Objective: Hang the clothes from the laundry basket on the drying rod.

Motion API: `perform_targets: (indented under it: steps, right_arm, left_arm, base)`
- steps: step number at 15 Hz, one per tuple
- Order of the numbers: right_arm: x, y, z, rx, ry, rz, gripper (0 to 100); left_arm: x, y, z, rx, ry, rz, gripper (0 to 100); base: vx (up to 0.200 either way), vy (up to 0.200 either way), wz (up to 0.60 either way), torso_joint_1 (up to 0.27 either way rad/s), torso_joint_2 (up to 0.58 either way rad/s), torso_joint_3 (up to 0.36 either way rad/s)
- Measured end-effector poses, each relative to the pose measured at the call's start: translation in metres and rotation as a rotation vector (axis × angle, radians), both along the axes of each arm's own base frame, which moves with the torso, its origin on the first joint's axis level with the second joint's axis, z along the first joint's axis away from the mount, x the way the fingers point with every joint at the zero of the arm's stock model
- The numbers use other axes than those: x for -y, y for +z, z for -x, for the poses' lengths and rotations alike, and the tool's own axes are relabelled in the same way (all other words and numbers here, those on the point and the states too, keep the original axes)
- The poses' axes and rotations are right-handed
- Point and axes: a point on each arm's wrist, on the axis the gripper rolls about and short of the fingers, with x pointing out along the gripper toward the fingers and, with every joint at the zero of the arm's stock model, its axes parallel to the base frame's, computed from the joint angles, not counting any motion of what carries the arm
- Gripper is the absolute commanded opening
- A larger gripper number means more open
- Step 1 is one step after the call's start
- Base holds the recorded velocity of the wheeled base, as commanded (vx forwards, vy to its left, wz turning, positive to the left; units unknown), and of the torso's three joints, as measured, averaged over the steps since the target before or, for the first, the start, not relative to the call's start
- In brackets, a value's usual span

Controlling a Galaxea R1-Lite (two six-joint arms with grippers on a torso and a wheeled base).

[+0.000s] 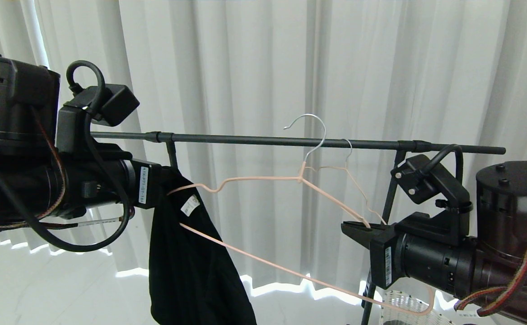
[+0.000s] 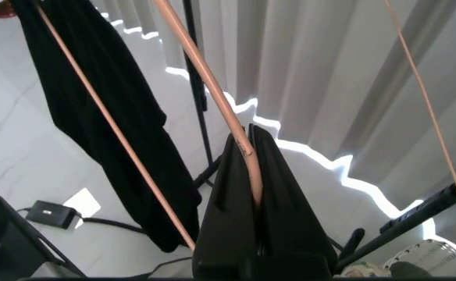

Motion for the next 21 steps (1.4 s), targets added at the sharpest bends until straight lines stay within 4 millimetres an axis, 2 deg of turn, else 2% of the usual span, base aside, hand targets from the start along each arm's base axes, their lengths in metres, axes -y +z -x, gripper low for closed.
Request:
perform_targets:
  steps: [9, 15, 21]
  right_arm:
    - [0.003, 0.0, -0.002, 0.009, -0.046, 0.006, 0]
    - [0.009, 0.002, -0.002, 0.03, -0.133, 0.032, 0]
    - [0.021, 0.007, -0.008, 0.057, -0.254, 0.04, 0]
  left_arm:
    - [0.028, 0.003, 0.009, 0.002, -0.132, 0.017, 0]
    - [0.031, 0.0, 0.0, -0.017, -0.108, 0.019, 0]
    - [0.042, 0.003, -0.021, -0.021, 0.046, 0.056, 0]
  base:
    - [0.0, 0.0, 0.0, 0.0, 0.0, 0.0]
    - [0.0, 0.0, 0.0, 0.0, 0.0, 0.0]
    - [0.0, 0.0, 0.0, 0.0, 0.0, 0.0]
